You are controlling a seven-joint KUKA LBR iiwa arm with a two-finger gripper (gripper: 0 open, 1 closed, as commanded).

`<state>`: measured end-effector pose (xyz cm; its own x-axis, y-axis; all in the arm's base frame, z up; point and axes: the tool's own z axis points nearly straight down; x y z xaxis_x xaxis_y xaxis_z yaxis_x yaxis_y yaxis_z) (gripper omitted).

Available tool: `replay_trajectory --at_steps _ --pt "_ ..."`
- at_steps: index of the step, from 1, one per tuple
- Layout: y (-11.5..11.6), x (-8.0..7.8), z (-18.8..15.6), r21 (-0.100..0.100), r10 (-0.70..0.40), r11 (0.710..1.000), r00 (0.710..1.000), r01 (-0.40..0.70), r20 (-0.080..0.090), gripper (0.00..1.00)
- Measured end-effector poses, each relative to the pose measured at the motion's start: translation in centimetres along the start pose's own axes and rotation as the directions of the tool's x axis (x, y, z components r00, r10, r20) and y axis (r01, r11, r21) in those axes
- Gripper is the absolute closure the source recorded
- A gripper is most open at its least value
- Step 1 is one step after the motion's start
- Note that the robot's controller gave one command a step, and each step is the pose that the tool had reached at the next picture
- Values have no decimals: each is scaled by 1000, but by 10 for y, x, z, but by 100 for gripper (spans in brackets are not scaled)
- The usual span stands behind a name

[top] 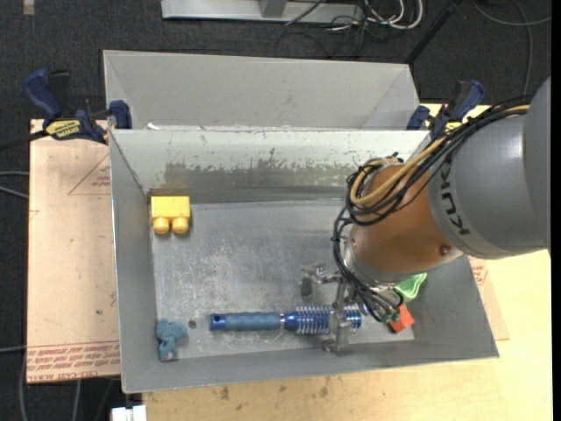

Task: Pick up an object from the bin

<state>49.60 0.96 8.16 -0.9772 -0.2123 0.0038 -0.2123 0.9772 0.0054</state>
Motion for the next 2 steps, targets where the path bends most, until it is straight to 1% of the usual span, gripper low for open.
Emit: replay_trajectory --at_steps 1,2 --pt "-5 0 -3 4 7 1000 1000 -7 3 100" --pt "-10 0 -142 7 43 999 999 -43 14 100"
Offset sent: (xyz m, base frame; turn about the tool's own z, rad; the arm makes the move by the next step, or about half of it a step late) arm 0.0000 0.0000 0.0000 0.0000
